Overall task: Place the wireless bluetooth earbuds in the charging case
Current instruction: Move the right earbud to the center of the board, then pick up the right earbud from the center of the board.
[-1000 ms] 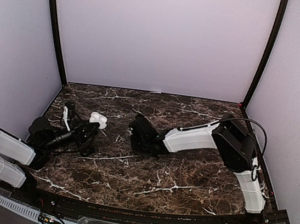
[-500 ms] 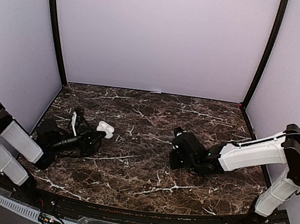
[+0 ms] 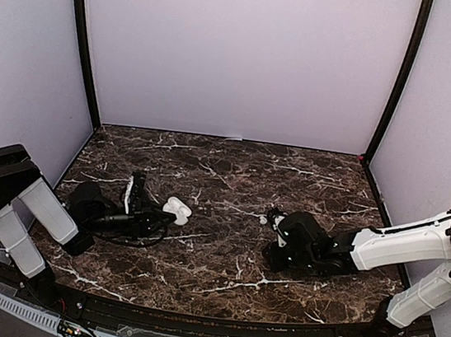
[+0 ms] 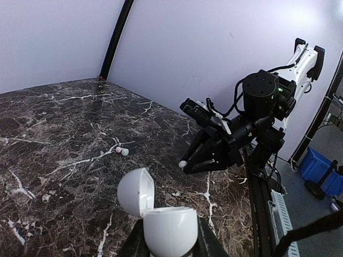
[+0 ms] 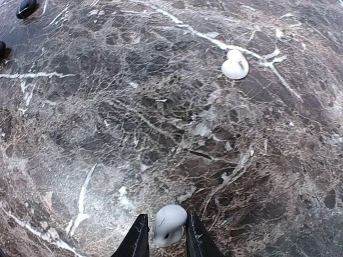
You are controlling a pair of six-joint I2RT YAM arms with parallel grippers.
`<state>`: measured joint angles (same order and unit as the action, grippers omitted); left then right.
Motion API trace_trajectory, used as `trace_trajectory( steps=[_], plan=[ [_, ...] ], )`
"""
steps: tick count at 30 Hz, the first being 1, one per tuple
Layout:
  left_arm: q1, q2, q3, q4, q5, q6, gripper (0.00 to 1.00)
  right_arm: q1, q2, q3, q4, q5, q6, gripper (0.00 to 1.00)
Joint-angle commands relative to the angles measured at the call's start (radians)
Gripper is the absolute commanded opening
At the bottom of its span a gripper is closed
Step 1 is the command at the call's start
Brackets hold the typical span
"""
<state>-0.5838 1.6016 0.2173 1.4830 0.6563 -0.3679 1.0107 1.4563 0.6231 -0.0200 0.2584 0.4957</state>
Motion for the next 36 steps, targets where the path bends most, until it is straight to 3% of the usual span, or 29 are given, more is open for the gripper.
trace_trajectory(
  steps=[1, 6, 14, 20, 23, 29, 36],
  plan=[
    [-0.002, 0.015, 0.026, 0.015, 0.052, 0.02, 0.16, -0.014, 0.001, -0.001, 0.029, -0.064, -0.029, 0.25],
    [-0.033, 0.01, 0.026, 0.016, 0.061, 0.022, 0.16, -0.04, 0.006, 0.011, 0.007, 0.01, -0.011, 0.31],
    [-0.033, -0.013, 0.019, 0.006, 0.059, 0.033, 0.16, -0.11, -0.001, 0.035, 0.023, -0.125, -0.092, 0.39],
    [-0.034, -0.02, 0.024, -0.024, 0.058, 0.049, 0.16, -0.109, -0.036, 0.027, -0.022, -0.253, -0.128, 0.33],
    [-0.035, -0.018, 0.026, -0.024, 0.06, 0.049, 0.16, -0.096, -0.067, 0.009, -0.02, -0.331, -0.137, 0.23],
    [-0.039, -0.014, 0.03, -0.024, 0.067, 0.048, 0.16, -0.045, -0.08, 0.01, -0.032, -0.326, -0.144, 0.18],
    [-0.04, -0.018, 0.028, -0.027, 0.069, 0.05, 0.16, -0.03, 0.013, 0.073, -0.072, -0.301, -0.147, 0.14]
  ],
)
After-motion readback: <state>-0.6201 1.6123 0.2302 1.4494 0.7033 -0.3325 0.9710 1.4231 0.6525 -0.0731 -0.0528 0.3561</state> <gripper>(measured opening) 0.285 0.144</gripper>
